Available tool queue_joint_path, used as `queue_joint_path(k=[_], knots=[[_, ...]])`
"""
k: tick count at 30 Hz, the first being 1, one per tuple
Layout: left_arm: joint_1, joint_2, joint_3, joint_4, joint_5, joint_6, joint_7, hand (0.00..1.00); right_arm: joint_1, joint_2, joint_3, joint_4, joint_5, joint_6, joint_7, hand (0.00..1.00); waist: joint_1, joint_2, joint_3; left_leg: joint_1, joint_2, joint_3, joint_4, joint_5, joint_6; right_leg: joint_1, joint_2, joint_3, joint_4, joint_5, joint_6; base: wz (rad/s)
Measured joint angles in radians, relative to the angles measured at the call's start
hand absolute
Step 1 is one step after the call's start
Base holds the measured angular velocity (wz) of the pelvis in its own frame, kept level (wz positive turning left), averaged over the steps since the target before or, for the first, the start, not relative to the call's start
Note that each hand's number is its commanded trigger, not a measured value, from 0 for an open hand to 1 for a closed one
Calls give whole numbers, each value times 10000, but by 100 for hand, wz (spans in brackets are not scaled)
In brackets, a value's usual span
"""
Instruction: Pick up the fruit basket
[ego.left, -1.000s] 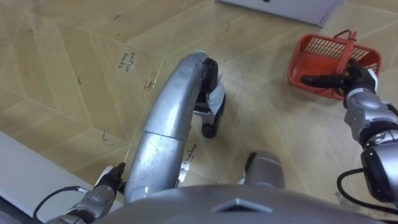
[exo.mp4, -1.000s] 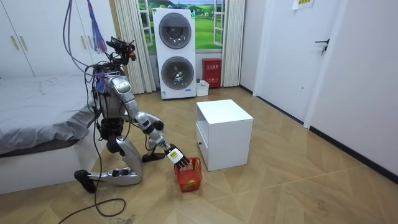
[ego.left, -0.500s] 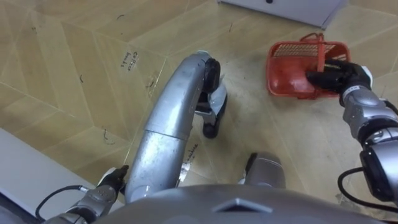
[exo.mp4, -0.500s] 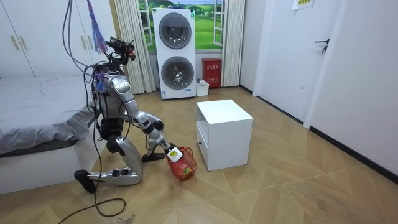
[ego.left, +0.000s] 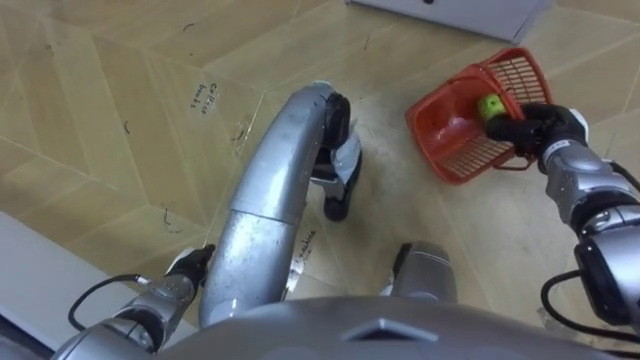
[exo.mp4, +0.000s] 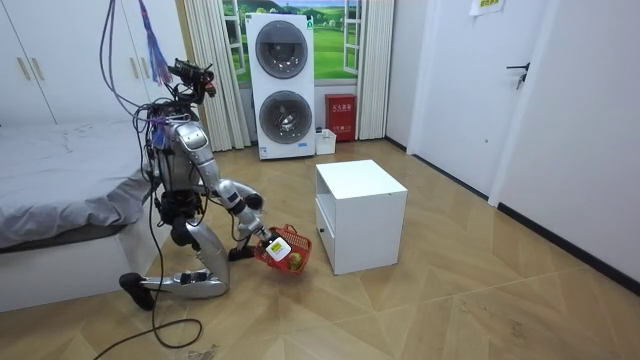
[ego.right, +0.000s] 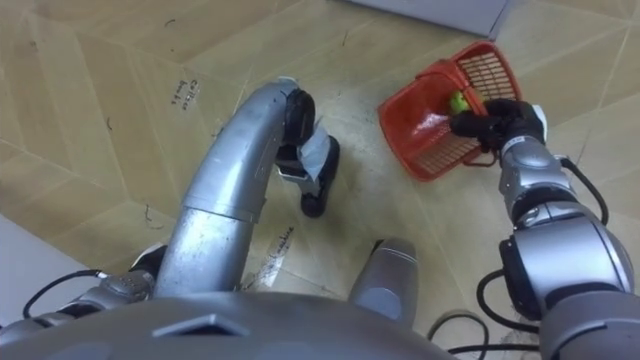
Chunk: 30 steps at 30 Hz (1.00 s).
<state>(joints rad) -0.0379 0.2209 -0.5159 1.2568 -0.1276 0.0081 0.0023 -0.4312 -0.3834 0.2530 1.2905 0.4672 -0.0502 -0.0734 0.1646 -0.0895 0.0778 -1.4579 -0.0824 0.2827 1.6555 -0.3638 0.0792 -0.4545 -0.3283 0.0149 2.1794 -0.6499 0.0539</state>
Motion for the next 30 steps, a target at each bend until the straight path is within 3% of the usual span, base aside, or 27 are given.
queue_joint_path(k=[7, 12, 19, 21, 26, 29, 30], knots=[[-382, 1, 183, 33, 17, 86, -123, 0, 0, 40, -1, -7, 86, 77, 71, 100, -222, 14, -10, 75, -5, -52, 135, 19, 100, 205, 41, -38, 10, -5, 10, -1], [-630, -2, 541, 236, 33, 94, -123, 0, 25, 141, 29, -6, 67, 232, 243, 100, -226, -1, -2, 185, -4, -320, 369, -24, 165, 583, 320, -249, -17, -10, -17, -2], [-698, 24, 921, 400, 113, 85, -100, 0, 55, 150, 95, -83, -274, 320, 465, 100, -195, -167, 40, 389, -20, -402, 538, -120, 231, 939, 414, -240, -9, 25, -138, -2], [-772, 71, 1198, 414, 121, 107, -135, 0, 55, 176, 87, -122, -732, 373, 531, 100, -219, -322, 67, 461, -59, -401, 595, -181, 327, 1116, 419, -240, -103, 51, -191, 7], [-1183, 247, 1476, 401, 130, 134, -133, 0, 30, 123, 83, -747, -1753, 491, 535, 100, -284, -497, 36, 562, -231, -566, 861, -394, 494, 1609, 565, -492, -430, 50, -194, 6], [-1549, 295, 1619, 379, 265, 151, -97, 0, -18, 41, 85, -1452, -2031, 502, 537, 100, -303, -454, 5, 546, -216, -625, 892, -494, 678, 1819, 1072, -354, -917, -231, -92, 2], [-1676, 299, 1621, 355, 409, 171, -81, 0, -46, 38, 84, -1652, -2082, 524, 538, 100, -299, -382, -28, 567, -215, -721, 788, -527, 734, 1808, 1373, -270, -1270, -239, -83, 0]])
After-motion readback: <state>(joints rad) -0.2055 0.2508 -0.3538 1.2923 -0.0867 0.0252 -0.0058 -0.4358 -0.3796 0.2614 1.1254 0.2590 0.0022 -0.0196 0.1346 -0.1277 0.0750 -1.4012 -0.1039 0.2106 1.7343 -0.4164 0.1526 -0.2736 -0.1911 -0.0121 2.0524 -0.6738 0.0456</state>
